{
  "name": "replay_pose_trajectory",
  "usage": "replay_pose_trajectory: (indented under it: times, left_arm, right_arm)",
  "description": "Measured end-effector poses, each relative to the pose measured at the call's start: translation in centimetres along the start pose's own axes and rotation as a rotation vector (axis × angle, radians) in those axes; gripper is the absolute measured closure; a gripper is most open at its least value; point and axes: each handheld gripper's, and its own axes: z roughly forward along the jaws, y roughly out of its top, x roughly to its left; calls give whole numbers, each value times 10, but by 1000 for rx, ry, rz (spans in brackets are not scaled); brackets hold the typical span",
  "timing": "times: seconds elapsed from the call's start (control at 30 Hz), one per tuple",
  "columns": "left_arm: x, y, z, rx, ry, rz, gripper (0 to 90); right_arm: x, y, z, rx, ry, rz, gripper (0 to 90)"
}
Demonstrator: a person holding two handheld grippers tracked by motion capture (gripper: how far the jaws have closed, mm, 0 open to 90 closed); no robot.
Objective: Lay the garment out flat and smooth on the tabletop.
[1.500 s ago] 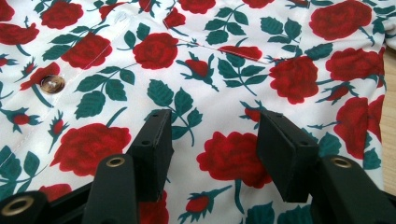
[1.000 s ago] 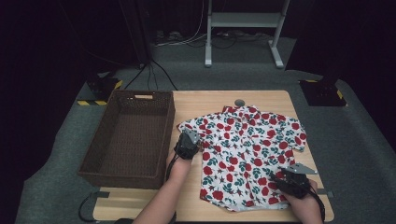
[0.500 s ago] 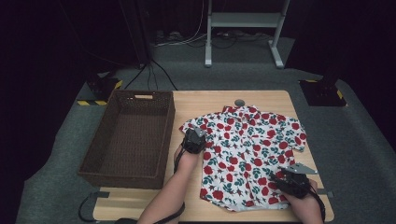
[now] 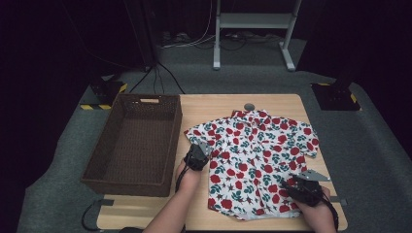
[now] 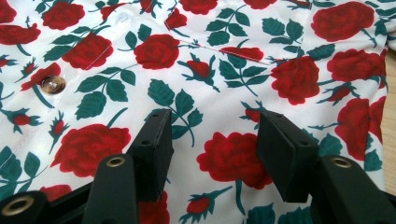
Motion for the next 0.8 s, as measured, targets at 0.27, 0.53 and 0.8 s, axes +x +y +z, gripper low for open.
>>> replay_pose_trajectory:
  times: [0.27,0.53,0.8]
  left_arm:
    - [2,8,-15,-54,12,-16,522]
    - [-14,18,-7,-71,-74,-43,486]
    - [-17,9,4,-28,-117,-36,482]
  right_arm:
    - [0,-1,-1,-1,3,-4,459]
    - [0,-1,-1,-1,3,-4,460]
    - [0,-1,-1,-3,0,-4,460]
